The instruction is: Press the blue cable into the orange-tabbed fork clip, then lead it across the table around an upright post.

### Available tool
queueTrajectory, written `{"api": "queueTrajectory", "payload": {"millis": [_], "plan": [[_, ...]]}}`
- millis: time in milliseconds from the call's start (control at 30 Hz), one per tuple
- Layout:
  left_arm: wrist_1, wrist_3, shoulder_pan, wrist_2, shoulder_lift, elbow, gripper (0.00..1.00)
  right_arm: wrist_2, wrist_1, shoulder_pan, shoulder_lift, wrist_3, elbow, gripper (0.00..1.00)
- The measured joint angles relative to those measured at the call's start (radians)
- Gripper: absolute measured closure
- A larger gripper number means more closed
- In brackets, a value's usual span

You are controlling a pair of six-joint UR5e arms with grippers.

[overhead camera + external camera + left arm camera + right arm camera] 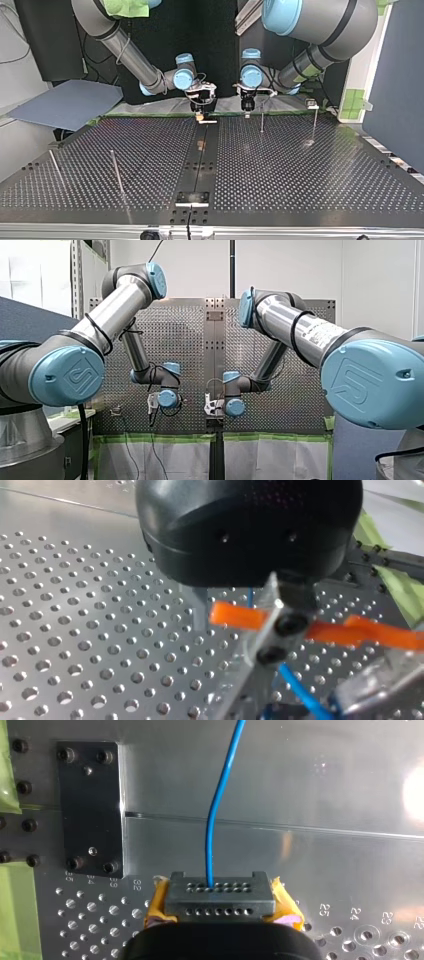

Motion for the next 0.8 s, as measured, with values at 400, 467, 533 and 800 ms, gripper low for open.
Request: {"api": "queueTrajectory", "payload": {"millis": [400, 467, 533, 800], "plan": [[-0.014, -0.012, -0.001, -0.056, 0.0, 0.0, 1.0, 0.0, 0.001, -0.003, 0.0, 0.0, 0.0, 1.0], [-0.017, -0.015, -0.002, -0.055, 0.0, 0.0, 1.0, 0.0, 0.001, -0.003, 0.0, 0.0, 0.0, 1.0], [-0.02, -0.015, -0.004, -0.054, 0.0, 0.0, 1.0, 0.0, 0.003, -0.003, 0.0, 0.0, 0.0, 1.0], [-0.053, -0.005, -0.022, -0.053, 0.001, 0.0, 1.0, 0.014, 0.036, -0.002, -0.001, -0.013, 0.0, 1.0]]}}
